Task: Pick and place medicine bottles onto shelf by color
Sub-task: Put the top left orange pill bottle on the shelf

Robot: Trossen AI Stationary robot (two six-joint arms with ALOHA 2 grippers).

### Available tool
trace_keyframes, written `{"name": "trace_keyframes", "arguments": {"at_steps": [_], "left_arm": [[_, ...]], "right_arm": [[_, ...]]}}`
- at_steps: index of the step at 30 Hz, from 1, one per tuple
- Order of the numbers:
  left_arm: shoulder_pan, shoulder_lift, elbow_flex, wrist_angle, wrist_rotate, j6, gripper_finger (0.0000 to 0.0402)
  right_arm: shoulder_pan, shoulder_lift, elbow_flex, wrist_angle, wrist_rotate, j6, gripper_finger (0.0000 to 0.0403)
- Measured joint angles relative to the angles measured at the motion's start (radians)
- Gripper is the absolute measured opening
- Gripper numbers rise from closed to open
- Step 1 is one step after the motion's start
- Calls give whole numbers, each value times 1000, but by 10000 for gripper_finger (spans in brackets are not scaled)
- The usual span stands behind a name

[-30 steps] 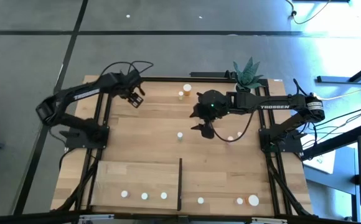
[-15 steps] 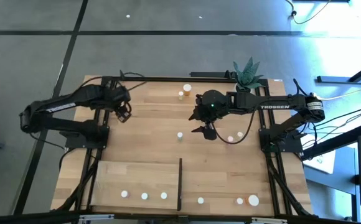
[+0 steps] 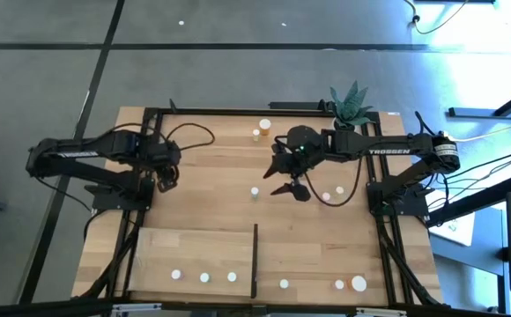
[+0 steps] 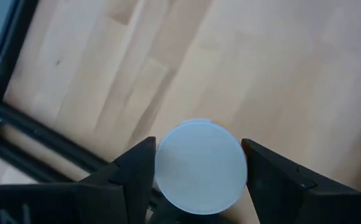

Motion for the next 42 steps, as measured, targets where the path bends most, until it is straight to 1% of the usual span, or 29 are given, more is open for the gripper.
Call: {"name": "trace_keyframes", "arguments": {"at_steps": [4, 11, 13, 18, 25, 33, 38, 42], "left_arm": [[-67, 1, 12, 2, 9, 8, 209], [-201, 1, 108, 9, 53, -27, 209], [-243, 1, 129, 10, 80, -40, 209], [-342, 2, 140, 34, 159, -114, 209], [-497, 11, 140, 47, 222, -314, 209], [-683, 31, 140, 141, 220, -491, 209], [-783, 80, 140, 205, 193, -554, 208], [-856, 134, 140, 201, 182, -628, 208]], "right_arm": [[0, 0, 0, 14, 1, 0, 278], [0, 0, 0, 13, 1, 0, 278], [0, 0, 0, 13, 1, 0, 278], [0, 0, 0, 12, 1, 0, 278], [0, 0, 0, 12, 1, 0, 278], [0, 0, 0, 22, 1, 0, 278], [0, 0, 0, 30, 2, 0, 278], [0, 0, 0, 46, 1, 0, 278]]}}
